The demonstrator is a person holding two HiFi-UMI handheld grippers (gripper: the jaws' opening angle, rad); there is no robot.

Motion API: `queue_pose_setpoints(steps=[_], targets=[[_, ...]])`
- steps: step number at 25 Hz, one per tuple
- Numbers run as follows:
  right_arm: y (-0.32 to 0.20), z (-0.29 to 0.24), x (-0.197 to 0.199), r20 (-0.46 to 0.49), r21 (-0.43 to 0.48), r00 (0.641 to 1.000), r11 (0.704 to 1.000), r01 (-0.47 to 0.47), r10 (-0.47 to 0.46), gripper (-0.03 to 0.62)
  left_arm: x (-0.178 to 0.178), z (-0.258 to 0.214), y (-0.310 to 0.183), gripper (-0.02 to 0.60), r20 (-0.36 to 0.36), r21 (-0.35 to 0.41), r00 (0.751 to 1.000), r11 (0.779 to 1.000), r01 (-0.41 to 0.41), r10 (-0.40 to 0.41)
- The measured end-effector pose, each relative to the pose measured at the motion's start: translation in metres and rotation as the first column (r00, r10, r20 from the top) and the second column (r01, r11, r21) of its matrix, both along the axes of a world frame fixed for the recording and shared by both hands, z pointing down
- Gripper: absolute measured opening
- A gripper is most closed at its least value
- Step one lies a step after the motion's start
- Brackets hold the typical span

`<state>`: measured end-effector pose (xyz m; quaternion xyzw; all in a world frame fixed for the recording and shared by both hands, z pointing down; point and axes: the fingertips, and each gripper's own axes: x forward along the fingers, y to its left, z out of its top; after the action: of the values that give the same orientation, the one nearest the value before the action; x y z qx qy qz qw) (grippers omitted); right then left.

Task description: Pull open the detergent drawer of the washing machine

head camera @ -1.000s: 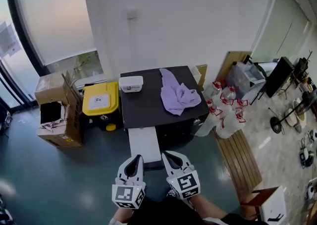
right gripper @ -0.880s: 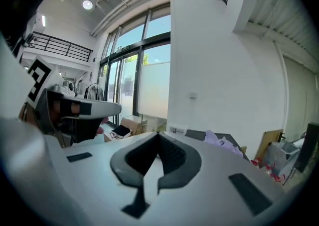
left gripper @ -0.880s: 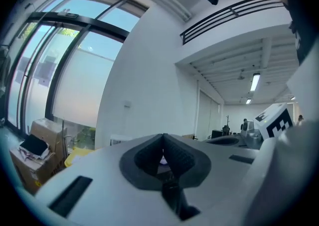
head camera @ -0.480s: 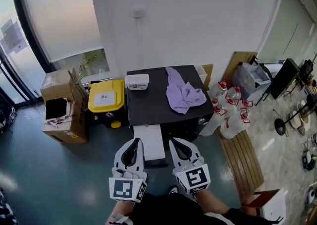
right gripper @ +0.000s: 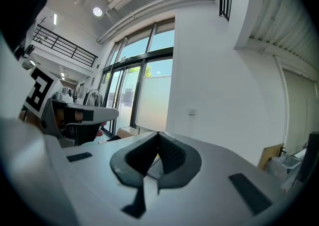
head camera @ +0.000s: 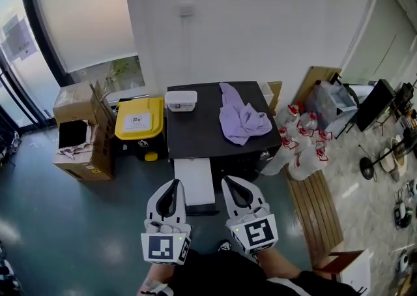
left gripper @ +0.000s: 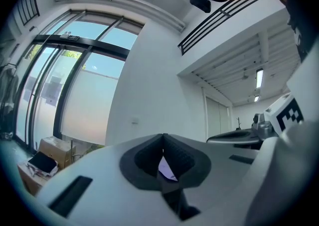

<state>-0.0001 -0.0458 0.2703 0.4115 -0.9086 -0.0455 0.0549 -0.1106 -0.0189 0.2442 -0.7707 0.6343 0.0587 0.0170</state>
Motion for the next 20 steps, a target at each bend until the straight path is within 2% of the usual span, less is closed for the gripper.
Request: queue_pose_setpoints(steps=[6,20], targets=[[0.005,-0.015,0.002,-0.018,0.041,1.000,0.999,0.009,-0.008,0.008,0.003,-0.002,0.005,0.021,-0.004,-0.003,1.000,1.000,0.002,-0.002],[0.000,-0.007,0.013,-0.031,0.028,0.999,0.999,-0.020,0.021,0.008,-0.005,0.002,0.004,0.021,0.011,-0.016,0.999,0.999,0.032,-0.031]])
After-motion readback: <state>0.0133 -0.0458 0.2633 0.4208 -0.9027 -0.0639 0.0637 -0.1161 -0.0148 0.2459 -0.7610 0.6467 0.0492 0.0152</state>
